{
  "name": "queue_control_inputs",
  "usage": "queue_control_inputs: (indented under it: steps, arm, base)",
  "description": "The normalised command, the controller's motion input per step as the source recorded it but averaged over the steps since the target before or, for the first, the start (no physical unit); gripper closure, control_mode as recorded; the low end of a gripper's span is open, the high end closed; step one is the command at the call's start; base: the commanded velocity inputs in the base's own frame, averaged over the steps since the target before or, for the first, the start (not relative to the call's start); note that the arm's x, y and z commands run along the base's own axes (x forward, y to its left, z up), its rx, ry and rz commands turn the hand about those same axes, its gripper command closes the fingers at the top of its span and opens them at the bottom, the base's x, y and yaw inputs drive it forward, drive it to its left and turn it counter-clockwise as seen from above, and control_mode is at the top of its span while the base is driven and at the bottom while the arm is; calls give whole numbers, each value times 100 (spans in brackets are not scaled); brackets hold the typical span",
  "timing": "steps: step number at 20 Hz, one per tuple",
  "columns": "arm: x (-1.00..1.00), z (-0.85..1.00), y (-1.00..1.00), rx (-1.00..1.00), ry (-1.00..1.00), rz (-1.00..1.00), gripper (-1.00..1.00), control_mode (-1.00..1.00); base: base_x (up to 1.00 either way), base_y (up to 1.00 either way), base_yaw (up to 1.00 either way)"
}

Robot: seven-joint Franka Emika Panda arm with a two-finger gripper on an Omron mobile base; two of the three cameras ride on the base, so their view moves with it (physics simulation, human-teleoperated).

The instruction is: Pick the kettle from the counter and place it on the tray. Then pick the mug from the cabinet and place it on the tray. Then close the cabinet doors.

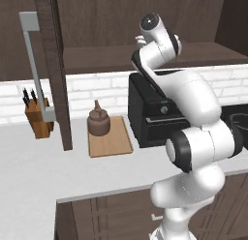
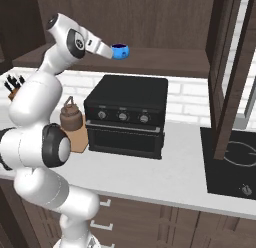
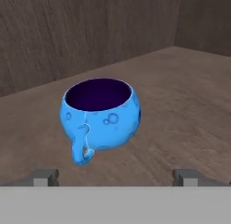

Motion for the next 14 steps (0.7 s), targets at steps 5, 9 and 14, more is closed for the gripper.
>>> queue_control_inputs:
  steps: [5, 9, 14]
  arm:
    - [15, 0, -2, 0, 3, 0, -100, -100]
    - [10, 0, 0, 0, 6, -3, -100, -100]
    - [27, 0, 0, 0, 6, -3, -100, -100]
  base:
    - [0, 0, 0]
    - [0, 0, 0]
    - [0, 0, 0]
